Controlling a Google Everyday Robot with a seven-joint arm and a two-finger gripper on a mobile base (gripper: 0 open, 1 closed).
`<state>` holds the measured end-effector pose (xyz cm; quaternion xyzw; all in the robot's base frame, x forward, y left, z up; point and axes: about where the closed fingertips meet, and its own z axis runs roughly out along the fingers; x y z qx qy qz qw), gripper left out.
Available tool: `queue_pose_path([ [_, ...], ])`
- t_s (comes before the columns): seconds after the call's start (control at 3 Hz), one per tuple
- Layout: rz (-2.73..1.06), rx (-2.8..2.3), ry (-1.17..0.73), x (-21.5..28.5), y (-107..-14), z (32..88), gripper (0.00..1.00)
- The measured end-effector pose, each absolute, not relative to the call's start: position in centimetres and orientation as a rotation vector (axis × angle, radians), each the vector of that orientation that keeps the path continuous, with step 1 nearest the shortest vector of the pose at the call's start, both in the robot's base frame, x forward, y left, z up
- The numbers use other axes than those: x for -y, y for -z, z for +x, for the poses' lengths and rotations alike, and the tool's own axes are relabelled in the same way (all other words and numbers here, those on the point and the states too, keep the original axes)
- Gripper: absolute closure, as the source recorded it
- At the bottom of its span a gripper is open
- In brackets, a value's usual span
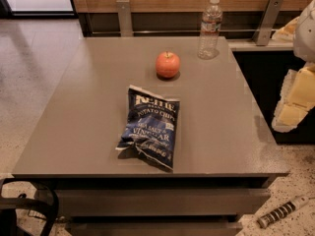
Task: Move water bottle near blue chip bag
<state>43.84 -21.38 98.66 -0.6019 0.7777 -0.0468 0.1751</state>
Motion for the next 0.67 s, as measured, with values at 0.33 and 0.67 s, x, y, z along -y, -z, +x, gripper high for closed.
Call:
queue_pose_path([
  [0.33,-1.704,-2.202,0.134,21.4,-98.7,43.9,0.0],
  [0.67,-1.639,-2.187,0.139,22.3,-98.5,45.8,0.0],
])
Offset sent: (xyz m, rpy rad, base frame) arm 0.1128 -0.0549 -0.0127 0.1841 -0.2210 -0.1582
